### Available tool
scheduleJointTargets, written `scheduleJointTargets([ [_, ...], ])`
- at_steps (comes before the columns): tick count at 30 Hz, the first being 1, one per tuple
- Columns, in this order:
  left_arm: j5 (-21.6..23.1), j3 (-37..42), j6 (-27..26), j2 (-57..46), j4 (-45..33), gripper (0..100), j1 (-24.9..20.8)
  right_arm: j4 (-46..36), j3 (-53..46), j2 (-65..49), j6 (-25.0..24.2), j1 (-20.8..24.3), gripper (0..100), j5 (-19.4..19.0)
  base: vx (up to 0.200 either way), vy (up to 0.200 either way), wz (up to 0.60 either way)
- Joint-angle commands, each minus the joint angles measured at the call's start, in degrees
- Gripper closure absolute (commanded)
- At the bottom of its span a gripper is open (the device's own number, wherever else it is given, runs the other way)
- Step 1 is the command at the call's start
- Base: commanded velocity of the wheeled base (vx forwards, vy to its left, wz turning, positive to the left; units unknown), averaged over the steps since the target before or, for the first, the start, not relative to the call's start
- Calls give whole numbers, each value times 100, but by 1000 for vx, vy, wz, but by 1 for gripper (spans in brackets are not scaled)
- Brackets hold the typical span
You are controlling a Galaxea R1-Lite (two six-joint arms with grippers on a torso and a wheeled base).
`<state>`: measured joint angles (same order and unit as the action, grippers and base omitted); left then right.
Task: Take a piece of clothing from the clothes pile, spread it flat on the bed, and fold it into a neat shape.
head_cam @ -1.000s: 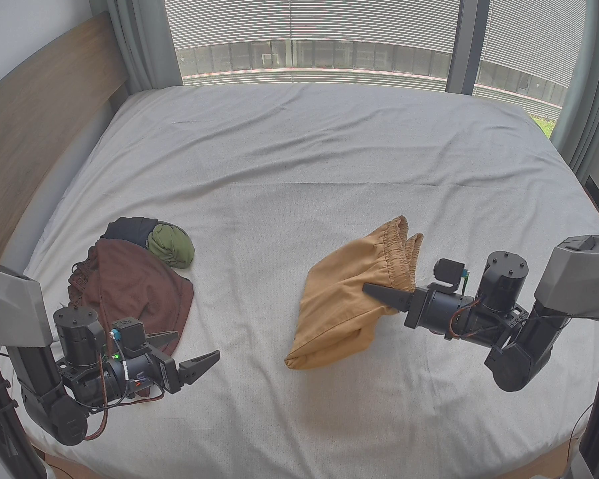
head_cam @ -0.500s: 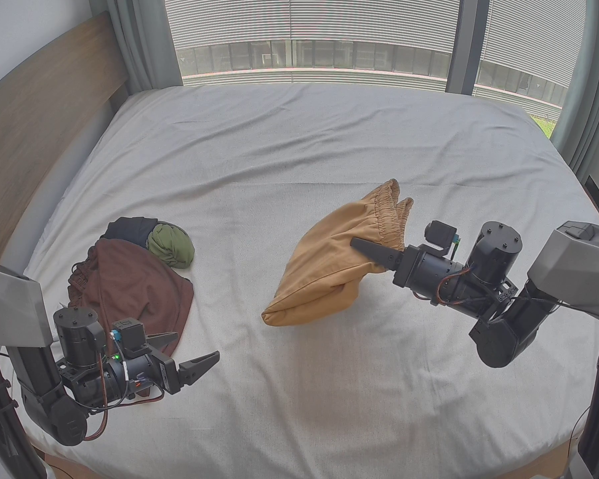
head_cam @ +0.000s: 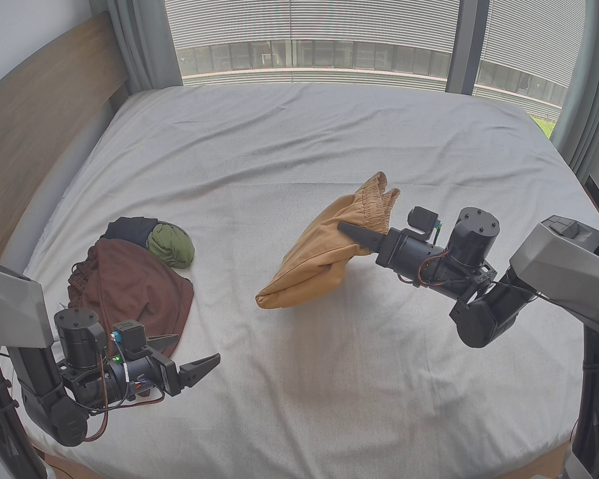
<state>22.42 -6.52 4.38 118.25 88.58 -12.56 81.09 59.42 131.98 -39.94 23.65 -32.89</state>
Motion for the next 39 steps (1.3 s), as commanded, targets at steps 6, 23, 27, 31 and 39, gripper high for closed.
scheduleJointTargets([
  [6,17,11,2,32,2,0,8,-586,931,399,-5,-10,100,11,0,0,0],
  [23,61,37,2,58,2,0,8,-1904,2970,839,3,34,100,28,0,0,0],
  [27,61,37,11,58,2,0,8,-2185,3375,847,3,34,100,28,0,0,0],
  [31,61,46,11,111,10,0,8,-2423,3770,856,3,34,100,28,0,0,0],
  [39,87,46,11,128,2,0,34,-2396,3788,1761,214,-124,100,46,0,0,0],
])
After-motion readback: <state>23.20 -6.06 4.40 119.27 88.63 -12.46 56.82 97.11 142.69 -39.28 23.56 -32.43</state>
